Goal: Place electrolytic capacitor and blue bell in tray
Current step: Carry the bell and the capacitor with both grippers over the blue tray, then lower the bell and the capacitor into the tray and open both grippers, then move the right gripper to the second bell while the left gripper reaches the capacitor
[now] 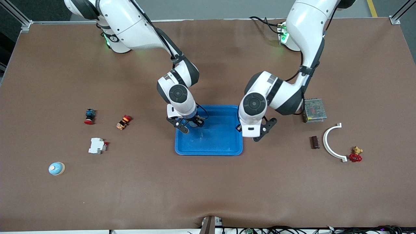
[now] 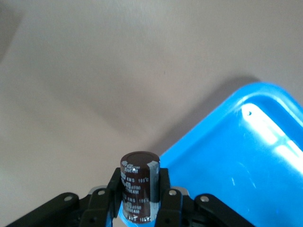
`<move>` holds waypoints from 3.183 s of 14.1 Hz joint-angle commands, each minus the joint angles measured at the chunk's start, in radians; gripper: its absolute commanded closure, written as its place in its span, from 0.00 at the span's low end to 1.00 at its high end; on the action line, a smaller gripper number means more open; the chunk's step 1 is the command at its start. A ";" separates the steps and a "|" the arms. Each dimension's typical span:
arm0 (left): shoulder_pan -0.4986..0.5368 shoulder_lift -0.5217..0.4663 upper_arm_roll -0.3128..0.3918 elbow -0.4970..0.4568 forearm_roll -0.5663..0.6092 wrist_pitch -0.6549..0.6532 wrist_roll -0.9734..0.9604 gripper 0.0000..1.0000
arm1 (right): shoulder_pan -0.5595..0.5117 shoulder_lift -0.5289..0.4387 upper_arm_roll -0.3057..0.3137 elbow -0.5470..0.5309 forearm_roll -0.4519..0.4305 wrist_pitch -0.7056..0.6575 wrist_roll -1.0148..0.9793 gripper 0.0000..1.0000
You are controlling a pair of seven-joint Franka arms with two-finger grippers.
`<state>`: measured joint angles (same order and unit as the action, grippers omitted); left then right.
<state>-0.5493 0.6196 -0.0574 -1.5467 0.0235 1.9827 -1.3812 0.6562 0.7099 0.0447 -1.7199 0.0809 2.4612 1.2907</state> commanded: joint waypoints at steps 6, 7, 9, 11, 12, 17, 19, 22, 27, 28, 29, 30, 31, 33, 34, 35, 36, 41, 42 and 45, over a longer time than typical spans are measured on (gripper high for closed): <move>-0.093 0.058 0.005 -0.010 0.007 0.129 -0.140 0.83 | 0.019 -0.007 -0.014 -0.030 0.017 0.031 0.028 0.14; -0.101 0.071 0.005 -0.010 0.007 0.146 -0.153 0.83 | 0.023 -0.007 -0.017 -0.030 0.014 0.032 0.045 0.00; -0.115 0.081 0.005 -0.015 0.007 0.160 -0.162 0.83 | 0.026 -0.013 -0.017 -0.023 0.008 0.024 0.047 0.00; -0.116 0.083 0.005 -0.026 0.007 0.171 -0.167 0.83 | 0.023 -0.020 -0.017 -0.012 0.007 0.016 0.041 0.00; -0.124 0.083 0.005 -0.036 0.007 0.179 -0.167 0.83 | 0.020 -0.024 -0.017 -0.006 0.007 0.012 0.038 0.00; -0.132 0.081 0.005 -0.073 0.009 0.200 -0.167 0.83 | -0.010 -0.052 -0.020 0.094 -0.001 -0.178 0.003 0.00; -0.133 0.083 0.007 -0.078 0.009 0.202 -0.167 0.83 | -0.052 -0.094 -0.020 0.097 -0.001 -0.234 -0.045 0.00; -0.133 0.083 0.007 -0.082 0.010 0.202 -0.167 0.83 | -0.125 -0.150 -0.023 0.092 -0.001 -0.306 -0.173 0.00; -0.133 0.089 0.007 -0.087 0.016 0.205 -0.167 0.77 | -0.242 -0.239 -0.042 0.085 -0.053 -0.441 -0.422 0.00; -0.133 0.089 0.007 -0.087 0.018 0.205 -0.167 0.73 | -0.260 -0.251 -0.042 0.082 -0.097 -0.450 -0.447 0.00; -0.133 0.089 0.007 -0.087 0.019 0.205 -0.167 0.61 | -0.283 -0.260 -0.042 0.083 -0.130 -0.462 -0.483 0.00; -0.133 0.089 0.007 -0.087 0.019 0.205 -0.168 0.51 | -0.315 -0.266 -0.042 0.083 -0.135 -0.465 -0.531 0.00; -0.133 0.088 0.007 -0.089 0.019 0.200 -0.168 0.22 | -0.360 -0.271 -0.040 0.086 -0.135 -0.466 -0.606 0.00; -0.136 0.083 0.007 -0.087 0.019 0.194 -0.167 0.00 | -0.447 -0.267 -0.042 0.092 -0.135 -0.461 -0.771 0.00; -0.138 0.077 0.008 -0.086 0.019 0.191 -0.173 0.00 | -0.493 -0.262 -0.040 0.095 -0.135 -0.456 -0.848 0.00; -0.141 0.063 0.010 -0.085 0.019 0.174 -0.173 0.00 | -0.525 -0.260 -0.042 0.097 -0.141 -0.452 -0.923 0.00; -0.138 0.043 0.010 -0.075 0.021 0.132 -0.165 0.00 | -0.555 -0.256 -0.042 0.109 -0.142 -0.443 -1.003 0.00; -0.051 -0.104 0.013 -0.076 0.021 -0.033 0.017 0.00 | -0.725 -0.120 -0.040 0.256 -0.133 -0.432 -1.335 0.00; -0.022 -0.122 0.011 -0.075 0.021 -0.050 0.063 0.00 | -0.740 -0.089 -0.040 0.285 -0.133 -0.432 -1.385 0.00; 0.084 -0.176 0.010 -0.075 0.021 -0.074 0.236 0.00 | -0.791 0.003 -0.040 0.380 -0.136 -0.421 -1.525 0.00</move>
<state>-0.5231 0.4854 -0.0382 -1.5982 0.0267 1.9273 -1.2388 -0.1000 0.6287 -0.0176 -1.4478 -0.0443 2.0487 -0.1621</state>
